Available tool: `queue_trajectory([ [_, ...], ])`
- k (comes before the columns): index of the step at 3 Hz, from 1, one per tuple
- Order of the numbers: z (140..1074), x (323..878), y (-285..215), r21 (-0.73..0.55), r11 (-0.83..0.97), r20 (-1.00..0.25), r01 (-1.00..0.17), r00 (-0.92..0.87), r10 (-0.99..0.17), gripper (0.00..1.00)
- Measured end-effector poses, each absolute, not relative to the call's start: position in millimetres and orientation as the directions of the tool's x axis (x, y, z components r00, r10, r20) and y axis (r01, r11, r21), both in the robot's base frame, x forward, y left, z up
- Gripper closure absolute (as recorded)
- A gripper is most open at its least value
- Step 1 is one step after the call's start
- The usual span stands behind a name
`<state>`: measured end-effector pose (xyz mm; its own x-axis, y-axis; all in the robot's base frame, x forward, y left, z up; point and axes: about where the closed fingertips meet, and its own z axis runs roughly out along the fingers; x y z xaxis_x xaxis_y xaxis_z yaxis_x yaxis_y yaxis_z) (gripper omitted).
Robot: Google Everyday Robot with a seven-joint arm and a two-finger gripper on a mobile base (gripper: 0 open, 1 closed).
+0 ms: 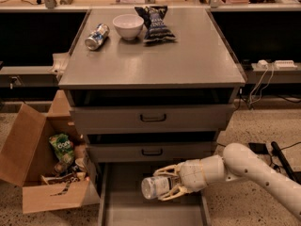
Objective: Pick blue plastic bottle from bottom drawer and place on counter
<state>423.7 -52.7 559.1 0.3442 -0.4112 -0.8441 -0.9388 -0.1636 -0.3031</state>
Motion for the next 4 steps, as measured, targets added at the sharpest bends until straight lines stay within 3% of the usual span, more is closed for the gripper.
queue_trajectory([
  [1,629,438,-70,-0.327,-0.112,-0.853,-0.938,0.344,-0.391,1.00],
  [3,789,463,-88,-0.391,-0.058,-0.806,-0.919,0.372,-0.460,1.00],
  [4,789,463,-88,-0.391,-0.058,-0.806,-0.919,0.372,-0.460,1.00],
])
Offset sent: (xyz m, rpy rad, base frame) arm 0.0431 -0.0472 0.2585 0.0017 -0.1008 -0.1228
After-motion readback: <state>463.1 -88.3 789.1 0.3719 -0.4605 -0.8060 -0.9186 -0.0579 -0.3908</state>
